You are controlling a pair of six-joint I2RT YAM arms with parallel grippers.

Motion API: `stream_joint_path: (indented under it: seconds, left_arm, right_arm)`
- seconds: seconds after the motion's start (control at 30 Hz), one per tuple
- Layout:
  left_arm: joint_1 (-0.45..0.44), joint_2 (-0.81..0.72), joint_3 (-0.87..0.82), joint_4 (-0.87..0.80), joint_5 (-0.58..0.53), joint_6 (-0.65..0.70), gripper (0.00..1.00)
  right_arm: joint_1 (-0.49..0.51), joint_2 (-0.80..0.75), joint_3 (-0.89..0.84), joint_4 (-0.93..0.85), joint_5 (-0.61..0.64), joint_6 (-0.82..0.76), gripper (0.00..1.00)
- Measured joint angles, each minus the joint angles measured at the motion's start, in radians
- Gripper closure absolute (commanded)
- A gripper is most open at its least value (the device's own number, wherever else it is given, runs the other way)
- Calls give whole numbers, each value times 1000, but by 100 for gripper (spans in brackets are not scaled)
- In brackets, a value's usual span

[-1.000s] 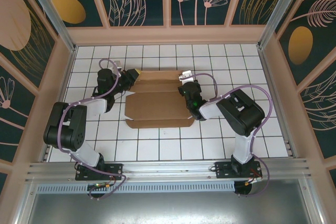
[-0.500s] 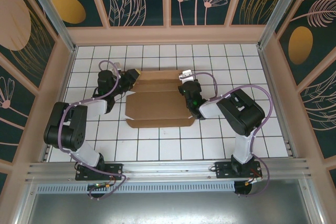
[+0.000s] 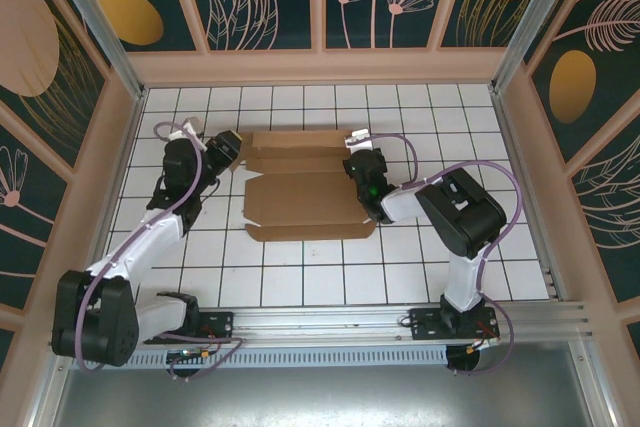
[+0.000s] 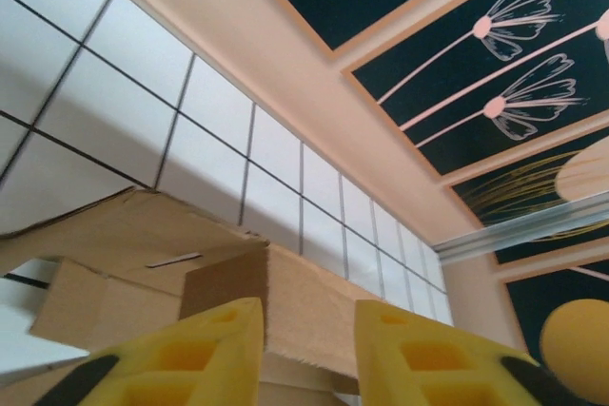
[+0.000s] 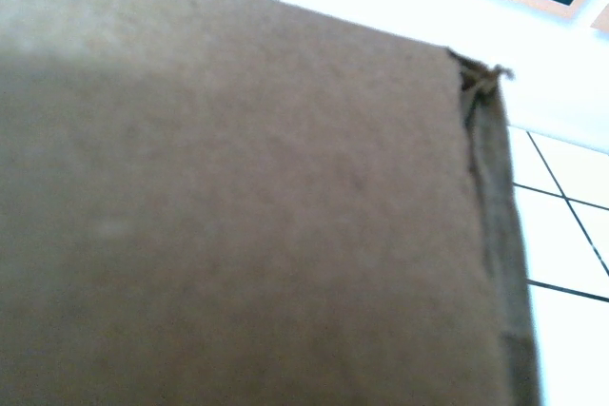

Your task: Fold the paper box

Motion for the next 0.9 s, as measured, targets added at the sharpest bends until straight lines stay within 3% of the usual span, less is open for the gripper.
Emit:
stream_joint_path:
  seconds: [0.23, 0.63, 0.9]
  left_arm:
    - [-126, 10, -177, -12, -74, -29, 81]
    - [-103, 311, -179, 112, -11, -105, 81]
    - [-30, 393, -77, 181, 10, -116, 78]
  right_arm:
    - [0, 0, 13, -24, 0, 12, 100]
    - [0, 0, 14, -29, 0, 26, 100]
    - [0, 0, 14, -29, 0, 26, 100]
